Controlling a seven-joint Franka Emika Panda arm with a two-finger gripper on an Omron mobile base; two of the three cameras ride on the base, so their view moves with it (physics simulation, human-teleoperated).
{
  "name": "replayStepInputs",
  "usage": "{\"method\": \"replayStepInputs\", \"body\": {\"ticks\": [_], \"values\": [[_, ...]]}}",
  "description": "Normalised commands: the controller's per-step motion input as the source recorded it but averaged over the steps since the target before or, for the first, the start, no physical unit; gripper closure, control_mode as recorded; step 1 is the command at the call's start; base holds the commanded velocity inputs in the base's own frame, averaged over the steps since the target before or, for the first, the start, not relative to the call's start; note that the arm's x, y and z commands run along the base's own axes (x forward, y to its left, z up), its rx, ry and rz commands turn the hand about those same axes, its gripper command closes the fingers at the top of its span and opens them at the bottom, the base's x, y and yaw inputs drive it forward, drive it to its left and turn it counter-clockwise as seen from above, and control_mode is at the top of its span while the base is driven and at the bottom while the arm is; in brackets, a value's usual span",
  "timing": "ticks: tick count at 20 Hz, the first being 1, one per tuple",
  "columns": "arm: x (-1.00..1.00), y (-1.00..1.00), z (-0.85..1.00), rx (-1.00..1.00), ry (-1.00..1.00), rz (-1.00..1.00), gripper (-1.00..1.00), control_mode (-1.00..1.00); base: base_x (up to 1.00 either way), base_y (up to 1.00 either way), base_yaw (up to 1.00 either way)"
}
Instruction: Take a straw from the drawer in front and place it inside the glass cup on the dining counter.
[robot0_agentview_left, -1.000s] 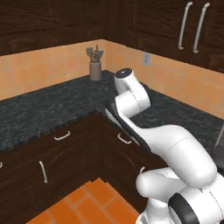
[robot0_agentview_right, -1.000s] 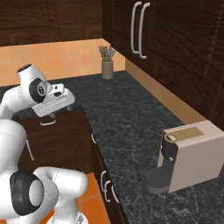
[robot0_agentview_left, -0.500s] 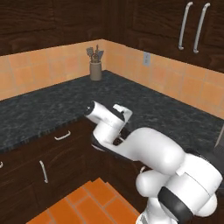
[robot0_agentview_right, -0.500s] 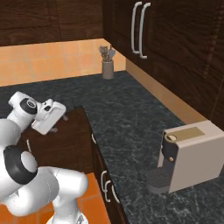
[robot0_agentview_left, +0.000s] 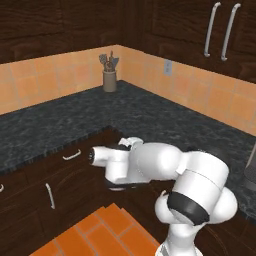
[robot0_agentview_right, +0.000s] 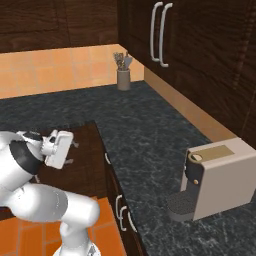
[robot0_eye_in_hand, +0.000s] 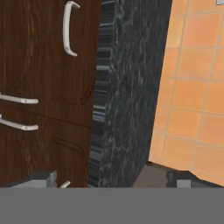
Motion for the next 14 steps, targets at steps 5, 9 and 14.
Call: {"method": "replayStepInputs", "body": {"ticks": [5, 9, 14], "values": [[0.35, -0.31, -0.53, -0.09, 0.00, 0.00, -1.00, -1.00, 0.00, 0.00, 0.00], [0.44, -0.24, -0.51, -0.04, -0.02, 0.00, -1.00, -1.00, 0.00, 0.00, 0.00], [0.35, -0.16, -0.42, -0.02, -0.09, 0.00, -1.00, -1.00, 0.00, 0.00, 0.00]]}}
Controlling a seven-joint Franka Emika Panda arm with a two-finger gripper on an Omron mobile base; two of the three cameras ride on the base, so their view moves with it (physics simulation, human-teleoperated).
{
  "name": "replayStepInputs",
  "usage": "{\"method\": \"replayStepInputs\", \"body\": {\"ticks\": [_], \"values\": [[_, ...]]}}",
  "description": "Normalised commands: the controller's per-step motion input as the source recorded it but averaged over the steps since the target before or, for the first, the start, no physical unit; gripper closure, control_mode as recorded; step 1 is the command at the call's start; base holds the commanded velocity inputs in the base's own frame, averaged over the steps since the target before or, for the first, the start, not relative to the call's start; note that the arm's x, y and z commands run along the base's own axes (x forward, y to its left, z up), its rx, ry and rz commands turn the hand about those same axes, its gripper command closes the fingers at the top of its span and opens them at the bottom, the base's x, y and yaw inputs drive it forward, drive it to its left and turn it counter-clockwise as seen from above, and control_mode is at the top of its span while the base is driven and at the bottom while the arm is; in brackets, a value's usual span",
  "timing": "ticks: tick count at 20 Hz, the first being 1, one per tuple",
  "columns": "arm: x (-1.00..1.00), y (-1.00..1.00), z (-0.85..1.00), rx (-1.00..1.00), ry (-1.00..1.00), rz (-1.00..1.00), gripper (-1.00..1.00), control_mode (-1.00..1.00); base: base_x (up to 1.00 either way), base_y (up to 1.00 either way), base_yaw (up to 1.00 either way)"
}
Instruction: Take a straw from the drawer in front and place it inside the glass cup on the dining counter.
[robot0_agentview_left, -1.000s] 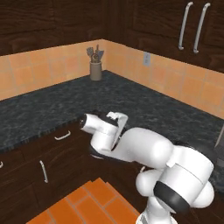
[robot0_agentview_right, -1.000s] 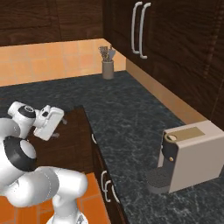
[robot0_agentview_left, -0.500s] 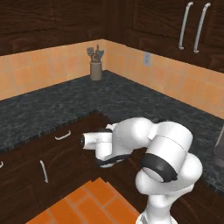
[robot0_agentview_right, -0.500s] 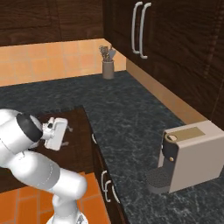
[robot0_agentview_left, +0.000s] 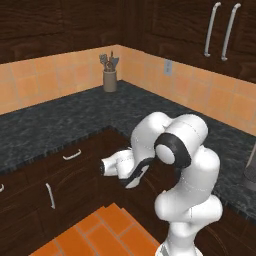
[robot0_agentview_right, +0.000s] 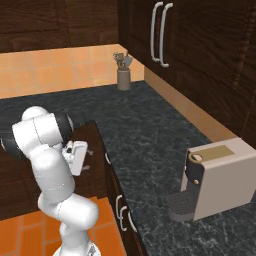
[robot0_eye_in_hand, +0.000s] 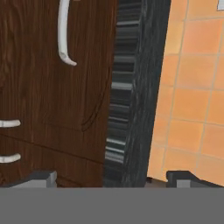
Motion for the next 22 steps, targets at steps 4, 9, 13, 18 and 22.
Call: {"method": "replayStepInputs", "body": {"ticks": [4, 9, 13, 18, 22], "values": [[0.45, -0.11, -0.38, -0.02, -0.09, 0.00, -1.00, -1.00, 0.00, 0.00, 0.00], [0.56, -0.06, -0.37, 0.00, -0.07, 0.00, -1.00, -1.00, 0.00, 0.00, 0.00], [0.48, -0.03, -0.35, 0.00, -0.07, 0.00, -1.00, -1.00, 0.00, 0.00, 0.00], [0.54, -0.09, -0.32, 0.00, -0.05, 0.00, -1.00, -1.00, 0.00, 0.00, 0.00], [0.59, -0.16, -0.24, 0.00, 0.00, 0.00, -1.00, -1.00, 0.00, 0.00, 0.00]]}}
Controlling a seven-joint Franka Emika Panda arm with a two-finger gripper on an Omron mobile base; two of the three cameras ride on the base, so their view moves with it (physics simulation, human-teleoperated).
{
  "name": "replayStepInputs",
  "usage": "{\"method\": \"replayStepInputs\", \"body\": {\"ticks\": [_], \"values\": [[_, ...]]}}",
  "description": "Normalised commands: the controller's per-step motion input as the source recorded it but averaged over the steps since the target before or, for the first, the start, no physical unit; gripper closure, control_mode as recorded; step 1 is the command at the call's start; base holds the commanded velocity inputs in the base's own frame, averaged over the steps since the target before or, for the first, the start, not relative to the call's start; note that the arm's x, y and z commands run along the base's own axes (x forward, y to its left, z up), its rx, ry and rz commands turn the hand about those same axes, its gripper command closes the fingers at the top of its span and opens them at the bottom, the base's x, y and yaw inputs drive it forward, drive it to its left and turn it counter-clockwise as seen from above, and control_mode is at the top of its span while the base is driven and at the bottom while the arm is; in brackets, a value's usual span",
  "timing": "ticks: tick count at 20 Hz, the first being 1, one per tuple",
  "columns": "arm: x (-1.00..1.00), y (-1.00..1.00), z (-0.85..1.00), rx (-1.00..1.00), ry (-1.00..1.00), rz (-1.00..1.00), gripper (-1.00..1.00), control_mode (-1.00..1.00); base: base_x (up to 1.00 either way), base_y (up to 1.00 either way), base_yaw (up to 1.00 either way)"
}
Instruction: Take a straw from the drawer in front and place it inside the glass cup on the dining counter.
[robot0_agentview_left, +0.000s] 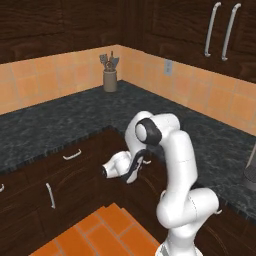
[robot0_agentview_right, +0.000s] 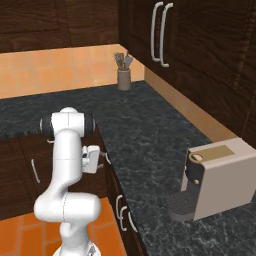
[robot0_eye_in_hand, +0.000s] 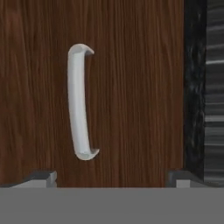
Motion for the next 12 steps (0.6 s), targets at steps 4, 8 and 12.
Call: {"method": "replayStepInputs", "body": {"ticks": [4, 8, 12], "values": [[0.57, -0.12, -0.30, 0.00, 0.00, 0.00, -1.00, -1.00, 0.00, 0.00, 0.00], [0.50, -0.06, -0.35, 0.00, 0.00, 0.00, -1.00, -1.00, 0.00, 0.00, 0.00], [0.44, -0.14, -0.36, 0.00, 0.00, 0.00, -1.00, -1.00, 0.00, 0.00, 0.00]]}}
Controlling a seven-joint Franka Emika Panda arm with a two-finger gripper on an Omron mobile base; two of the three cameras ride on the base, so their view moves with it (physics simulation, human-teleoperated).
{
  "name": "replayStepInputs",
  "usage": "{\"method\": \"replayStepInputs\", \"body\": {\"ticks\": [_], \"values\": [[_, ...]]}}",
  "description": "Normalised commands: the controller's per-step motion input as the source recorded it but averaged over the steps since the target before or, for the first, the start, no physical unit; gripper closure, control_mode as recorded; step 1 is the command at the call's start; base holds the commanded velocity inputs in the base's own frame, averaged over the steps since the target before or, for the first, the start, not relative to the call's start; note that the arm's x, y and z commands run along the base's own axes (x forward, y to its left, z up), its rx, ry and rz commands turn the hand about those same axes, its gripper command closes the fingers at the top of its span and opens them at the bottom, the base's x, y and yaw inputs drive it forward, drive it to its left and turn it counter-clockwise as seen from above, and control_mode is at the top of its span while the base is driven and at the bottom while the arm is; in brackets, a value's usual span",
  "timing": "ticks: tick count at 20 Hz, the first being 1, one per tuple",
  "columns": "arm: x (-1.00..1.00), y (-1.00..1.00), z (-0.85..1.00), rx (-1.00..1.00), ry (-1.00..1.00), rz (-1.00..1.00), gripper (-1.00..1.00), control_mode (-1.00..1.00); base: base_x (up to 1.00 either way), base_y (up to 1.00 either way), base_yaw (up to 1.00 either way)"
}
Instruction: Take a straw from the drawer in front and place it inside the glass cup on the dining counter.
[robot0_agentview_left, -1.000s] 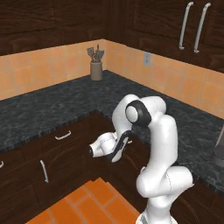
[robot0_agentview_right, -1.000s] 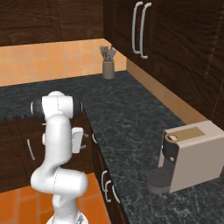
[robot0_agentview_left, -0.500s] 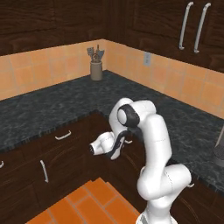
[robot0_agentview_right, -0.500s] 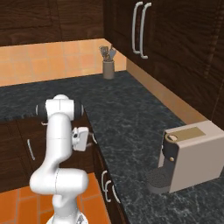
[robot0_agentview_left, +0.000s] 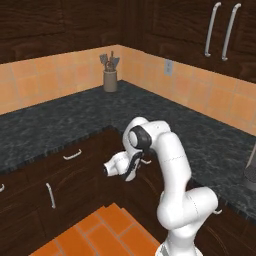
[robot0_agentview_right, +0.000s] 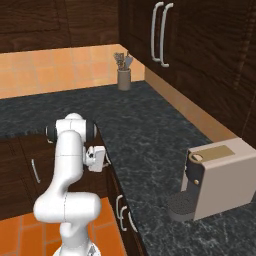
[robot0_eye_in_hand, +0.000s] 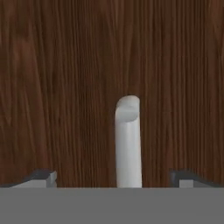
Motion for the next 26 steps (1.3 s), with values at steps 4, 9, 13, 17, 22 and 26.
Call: {"method": "replayStepInputs", "body": {"ticks": [4, 9, 13, 17, 22, 26], "values": [[0.35, -0.17, -0.35, 0.00, 0.00, 0.00, -1.00, -1.00, 0.00, 0.00, 0.00], [0.07, -0.12, -0.13, 0.00, 0.00, 0.00, 1.00, -1.00, 0.00, 0.00, 0.00], [-0.13, 0.02, 0.00, 0.00, 0.00, 0.00, 1.00, -1.00, 0.00, 0.00, 0.00], [-0.40, 0.37, 0.00, 0.00, 0.00, 0.00, 1.00, -1.00, 0.00, 0.00, 0.00], [-0.56, 0.58, 0.01, 0.04, 0.01, 0.00, 1.00, -1.00, 0.00, 0.00, 0.00], [-0.71, 0.64, 0.06, 0.07, 0.04, 0.00, 1.00, -1.00, 0.00, 0.00, 0.00]]}}
